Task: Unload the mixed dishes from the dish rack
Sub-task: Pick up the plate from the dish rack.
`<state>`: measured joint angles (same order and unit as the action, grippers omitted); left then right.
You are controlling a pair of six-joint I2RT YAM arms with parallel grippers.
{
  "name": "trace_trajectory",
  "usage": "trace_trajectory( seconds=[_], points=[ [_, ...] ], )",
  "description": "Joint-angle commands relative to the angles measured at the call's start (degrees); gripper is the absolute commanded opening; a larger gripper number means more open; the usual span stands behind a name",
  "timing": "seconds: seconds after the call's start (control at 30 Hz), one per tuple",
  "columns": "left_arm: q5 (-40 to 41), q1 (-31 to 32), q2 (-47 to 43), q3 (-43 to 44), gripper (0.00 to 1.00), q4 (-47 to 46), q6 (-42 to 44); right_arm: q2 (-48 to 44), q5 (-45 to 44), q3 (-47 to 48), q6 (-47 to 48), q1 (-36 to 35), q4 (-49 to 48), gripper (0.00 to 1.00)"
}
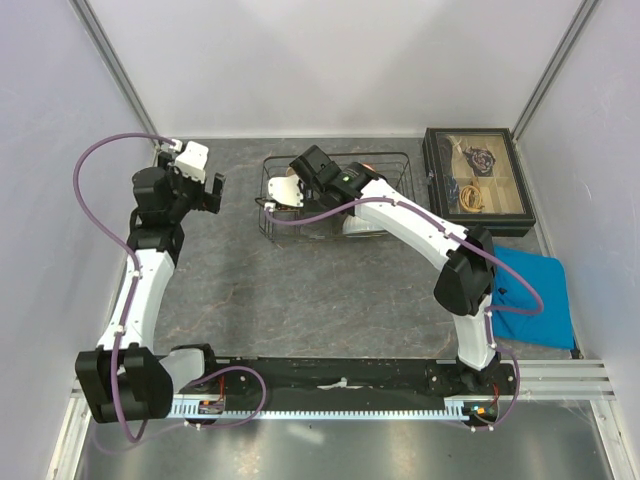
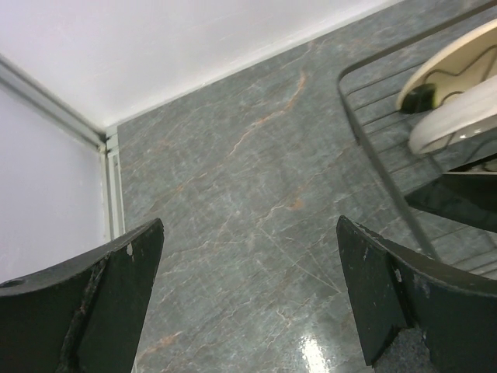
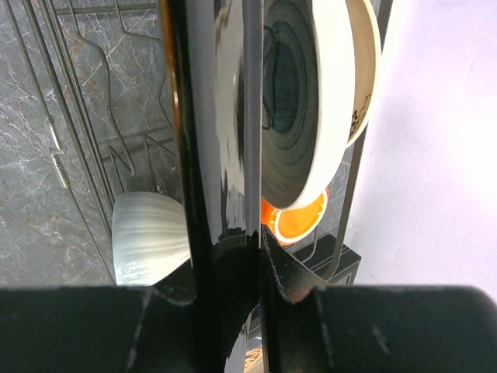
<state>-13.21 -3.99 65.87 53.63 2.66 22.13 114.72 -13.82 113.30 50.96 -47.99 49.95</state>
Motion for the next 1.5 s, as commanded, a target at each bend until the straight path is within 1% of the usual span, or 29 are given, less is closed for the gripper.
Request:
trace_trajectory(
  seconds=[0.0, 0.03, 0.13, 0.23, 0.4, 0.5, 0.8, 0.97, 1.1, 1.33, 1.47],
  points=[
    [-10.5, -2.07, -4.68, 2.18, 0.99, 0.24, -1.56, -6.87, -0.94, 4.57, -1.92, -0.62, -4.69, 0.0],
    [-14.43, -3.03, -5.3, 2.01, 0.99, 0.33, -1.65, -7.22, -0.94, 4.65, -2.0, -0.62, -4.6, 0.0],
    [-21.91, -5.06, -7.24, 1.31, 0.99, 0.51, -1.3, -8.54, -1.29, 5.0, -2.18, -0.62, -4.25, 0.0],
    [-25.62, -6.03, -8.03, 0.78, 0.99, 1.03, -1.04, -9.42, -1.64, 5.79, -2.18, -0.62, -3.46, 0.0],
    [-27.04, -6.21, -8.56, 0.34, 0.99, 2.44, -0.08, -10.83, -2.44, 6.06, -1.83, -0.62, -2.23, 0.0],
    [-29.49, -6.21, -9.7, -0.71, 0.99, 2.79, 1.24, -11.36, -1.91, 6.94, -1.92, -0.62, -1.0, 0.0],
    [-43.19, -6.21, -12.43, -2.91, 0.99, 4.02, 5.37, -13.03, 0.98, 10.98, -3.06, -0.62, 3.39, 0.0],
    [-46.2, -6.21, -12.78, -3.62, 0.99, 4.02, 7.66, -14.26, 3.01, 12.74, -4.46, -0.62, 5.5, 0.0],
    [-48.65, -6.21, -12.25, -4.23, 0.99, 1.22, 7.4, -15.22, 5.47, 12.91, -5.78, -0.62, 6.21, 0.0],
    [-53.23, -6.21, -9.8, -4.06, 0.99, -6.16, 2.57, -16.8, 11.36, 12.92, -8.68, -0.62, 7.26, 0.0],
    [-55.78, -6.12, -9.18, -3.7, 0.99, -7.49, 1.95, -17.07, 15.13, 12.83, -9.91, -0.79, 8.23, 0.0]
  ],
)
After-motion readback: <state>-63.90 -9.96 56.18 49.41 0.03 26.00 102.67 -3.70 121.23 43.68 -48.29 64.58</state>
